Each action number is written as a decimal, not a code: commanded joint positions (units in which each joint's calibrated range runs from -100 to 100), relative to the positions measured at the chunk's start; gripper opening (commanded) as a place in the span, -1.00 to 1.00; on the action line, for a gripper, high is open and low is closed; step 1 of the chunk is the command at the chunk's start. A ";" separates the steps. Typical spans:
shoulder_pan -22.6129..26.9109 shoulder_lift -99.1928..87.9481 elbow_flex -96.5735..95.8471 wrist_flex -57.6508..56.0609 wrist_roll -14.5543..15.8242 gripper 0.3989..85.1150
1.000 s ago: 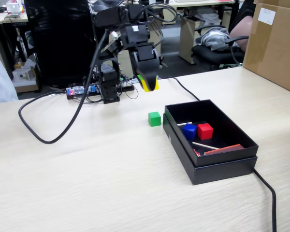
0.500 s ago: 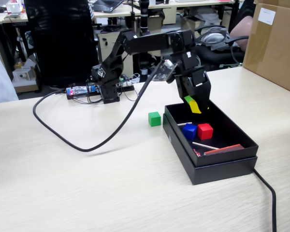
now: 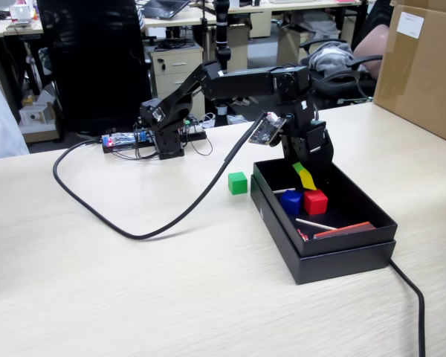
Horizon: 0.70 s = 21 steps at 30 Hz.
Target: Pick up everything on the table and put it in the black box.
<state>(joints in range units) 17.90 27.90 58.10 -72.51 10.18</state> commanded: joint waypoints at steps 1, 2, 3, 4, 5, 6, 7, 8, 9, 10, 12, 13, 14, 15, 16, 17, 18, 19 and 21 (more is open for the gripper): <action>0.34 -0.53 4.46 -0.01 0.20 -0.50; 0.34 -0.42 4.18 -0.10 0.15 -0.40; 0.34 -0.42 4.09 -0.10 0.15 -0.35; 0.29 -0.64 4.09 -0.10 0.15 -0.35; 0.20 -1.33 4.00 -0.10 0.15 -0.34; 0.15 -2.71 4.18 -1.05 0.10 -0.23; 0.15 -4.89 4.82 -3.04 0.10 -0.11; 0.15 -7.76 4.91 -4.42 0.00 -0.05; 0.00 -12.12 4.00 -4.85 -0.05 -0.05; -0.15 -17.63 2.46 -5.37 -0.15 -0.05; -0.78 -29.90 -2.53 -5.63 -0.24 -0.05; -1.12 -35.99 -5.25 -5.63 -0.24 -0.05; -1.66 -41.38 -8.24 -5.63 -0.24 -0.05; -2.44 -46.43 -11.77 -5.63 -0.24 -0.05; -3.17 -51.82 -16.22 -5.63 -0.24 -0.05; -3.81 -57.33 -21.93 -5.54 -0.15 -0.02; -4.25 -61.80 -27.73 -5.54 0.05 -0.01; -4.49 -66.28 -33.62 -5.54 0.20 0.03; -4.93 -73.05 -44.50 -5.20 0.73 0.07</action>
<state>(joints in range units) 13.46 -33.59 18.39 -77.39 10.33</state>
